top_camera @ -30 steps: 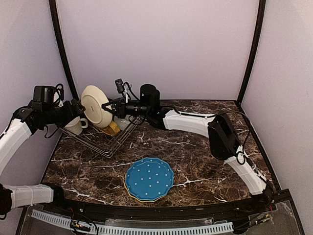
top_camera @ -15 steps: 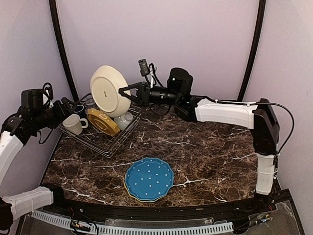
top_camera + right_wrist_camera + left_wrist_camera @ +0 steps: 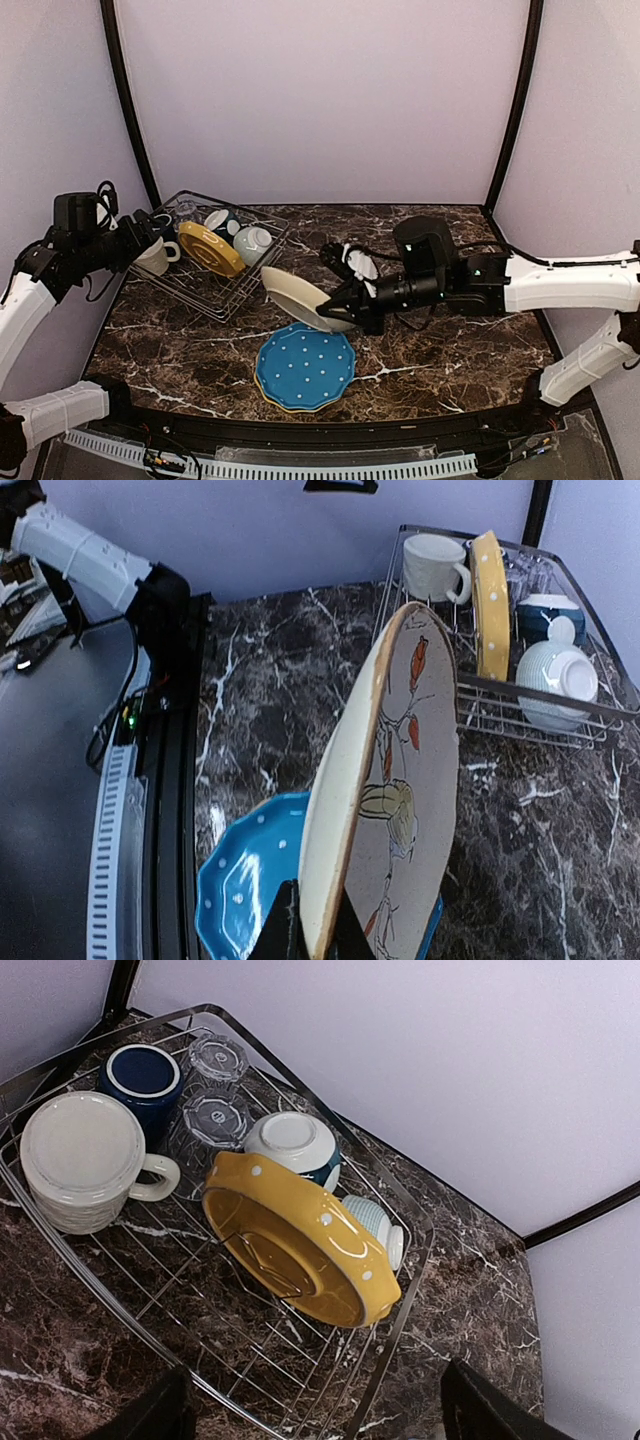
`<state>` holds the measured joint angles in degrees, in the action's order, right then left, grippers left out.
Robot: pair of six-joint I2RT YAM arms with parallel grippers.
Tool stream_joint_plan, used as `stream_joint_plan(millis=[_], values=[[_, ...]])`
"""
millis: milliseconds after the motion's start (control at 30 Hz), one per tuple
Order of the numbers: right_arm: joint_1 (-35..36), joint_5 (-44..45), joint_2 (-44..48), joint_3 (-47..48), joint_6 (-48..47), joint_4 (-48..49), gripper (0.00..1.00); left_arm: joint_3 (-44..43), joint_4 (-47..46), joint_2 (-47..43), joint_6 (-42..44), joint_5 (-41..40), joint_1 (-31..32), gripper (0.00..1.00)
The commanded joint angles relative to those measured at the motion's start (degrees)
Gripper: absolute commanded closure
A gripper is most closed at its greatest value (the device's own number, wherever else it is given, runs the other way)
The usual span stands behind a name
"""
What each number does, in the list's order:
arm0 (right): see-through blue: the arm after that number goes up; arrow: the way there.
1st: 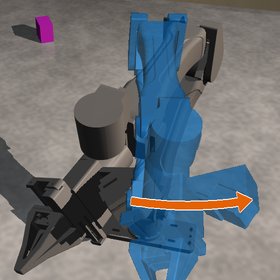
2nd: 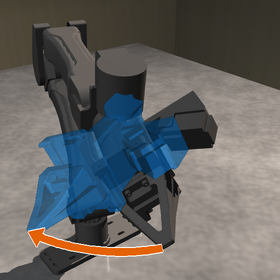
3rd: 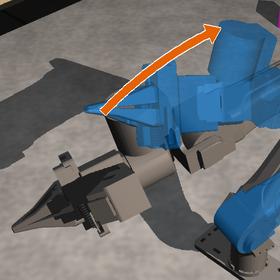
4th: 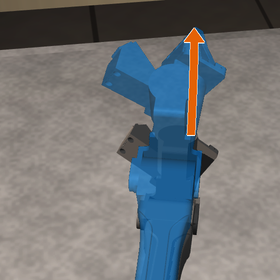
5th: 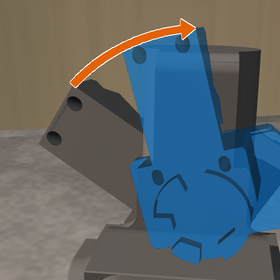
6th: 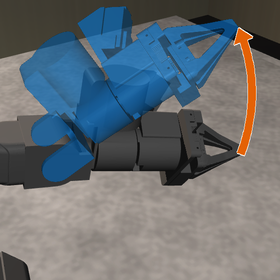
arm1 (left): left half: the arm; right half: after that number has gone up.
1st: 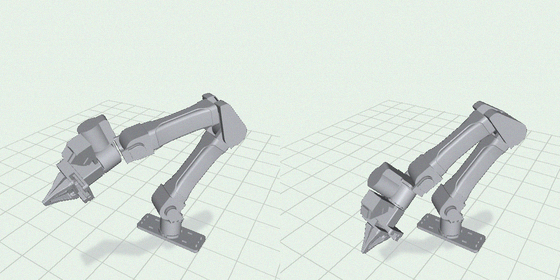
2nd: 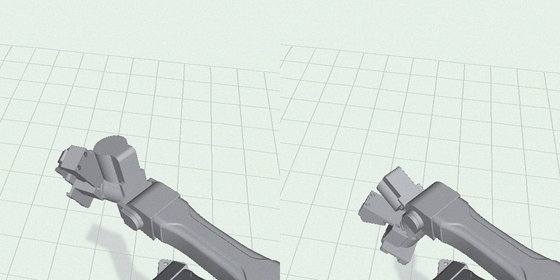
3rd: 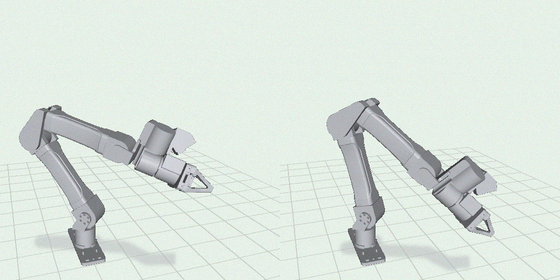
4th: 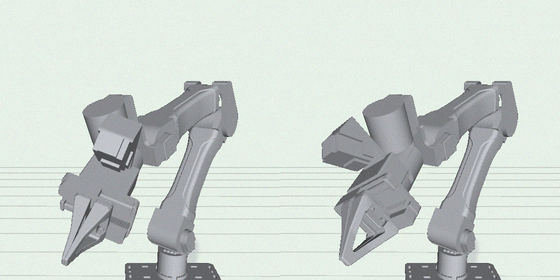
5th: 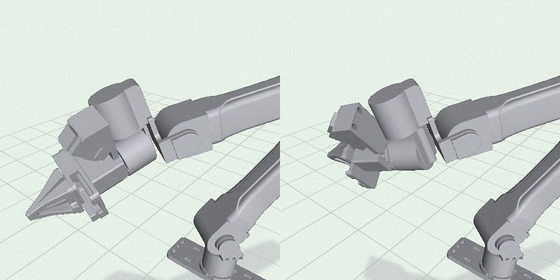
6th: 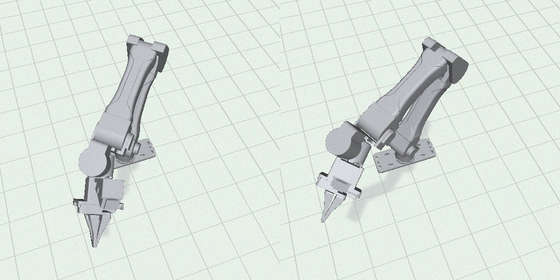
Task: Unload the mixed dishes from the dish rack
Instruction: Place the plate with another plate.
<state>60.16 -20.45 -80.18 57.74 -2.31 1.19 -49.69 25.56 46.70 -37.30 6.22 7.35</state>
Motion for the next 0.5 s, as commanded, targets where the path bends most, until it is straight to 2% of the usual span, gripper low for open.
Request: stream_joint_plan(millis=[0, 233, 467], values=[[2.8, 9.5, 9.7, -5.4, -9.2, -0.3, 1.00, 1.4, -1.8, 0.1, -0.6, 2.0, 0.1, 0.16], [6.7, 13.3, 11.1, -6.5, -11.8, -3.6, 1.00, 1.2, -1.3, 0.6, -0.2, 2.9, 0.1, 0.16], [14.3, 30.7, 4.1, -4.1, -17.5, -5.5, 1.00, 1.3, -1.1, 0.8, -0.5, 3.3, 0.1, 0.16]])
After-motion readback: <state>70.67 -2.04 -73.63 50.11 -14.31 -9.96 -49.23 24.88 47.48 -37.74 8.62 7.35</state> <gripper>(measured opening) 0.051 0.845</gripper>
